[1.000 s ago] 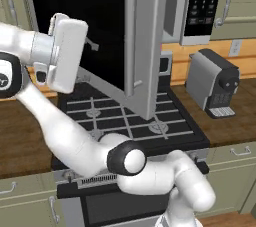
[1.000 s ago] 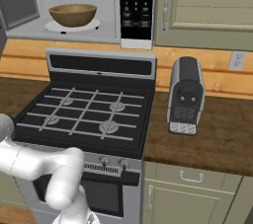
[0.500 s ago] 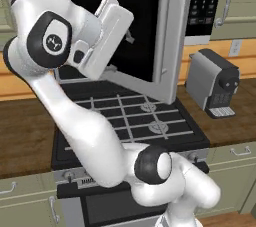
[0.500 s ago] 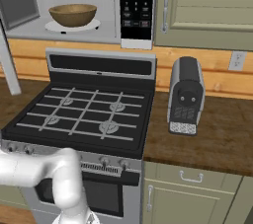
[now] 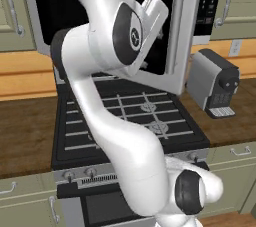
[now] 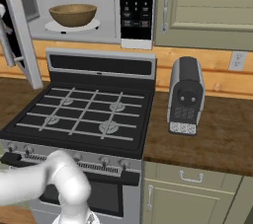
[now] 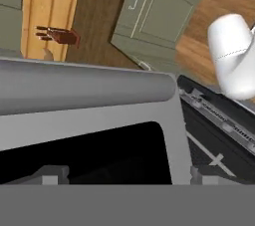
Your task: Open the microwave, place the bowl with waffle inside the microwave, then close the microwave door and turn it on.
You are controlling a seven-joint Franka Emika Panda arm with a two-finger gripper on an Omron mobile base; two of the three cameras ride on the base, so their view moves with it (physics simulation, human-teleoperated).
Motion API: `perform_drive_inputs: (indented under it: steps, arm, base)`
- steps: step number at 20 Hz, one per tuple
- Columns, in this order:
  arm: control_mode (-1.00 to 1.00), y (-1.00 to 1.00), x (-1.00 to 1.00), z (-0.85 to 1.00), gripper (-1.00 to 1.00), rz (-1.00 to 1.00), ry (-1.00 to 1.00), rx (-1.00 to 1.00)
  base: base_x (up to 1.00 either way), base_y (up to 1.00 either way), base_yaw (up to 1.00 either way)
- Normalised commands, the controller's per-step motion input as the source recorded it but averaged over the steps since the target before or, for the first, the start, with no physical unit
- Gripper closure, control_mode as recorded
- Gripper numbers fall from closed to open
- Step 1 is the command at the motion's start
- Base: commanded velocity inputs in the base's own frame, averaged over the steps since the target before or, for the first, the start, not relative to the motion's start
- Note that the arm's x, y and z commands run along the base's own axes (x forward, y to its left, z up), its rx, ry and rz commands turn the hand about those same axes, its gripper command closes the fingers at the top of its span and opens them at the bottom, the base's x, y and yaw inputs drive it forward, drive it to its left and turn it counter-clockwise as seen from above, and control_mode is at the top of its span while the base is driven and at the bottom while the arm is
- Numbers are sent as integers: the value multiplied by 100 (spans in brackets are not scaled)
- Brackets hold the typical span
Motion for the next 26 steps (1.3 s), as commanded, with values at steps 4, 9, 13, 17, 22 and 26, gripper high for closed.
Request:
perform_drive_inputs:
  steps: [4,9,13,17,22,26]
  arm:
    - [-100,-34,35,-7,-100,14,-26,7]
    - [-100,-27,53,-1,-100,13,-25,8]
    - [-100,-13,56,-7,-100,14,-22,5]
    - [-100,-4,56,-9,-100,13,-19,2]
    - [-100,-3,44,-5,-100,13,-17,1]
    - [-100,-3,36,0,-100,11,-12,0]
  base:
    - [0,0,0]
    - [0,0,0]
    - [0,0,0]
    - [0,0,0]
    - [0,0,0]
    - [0,0,0]
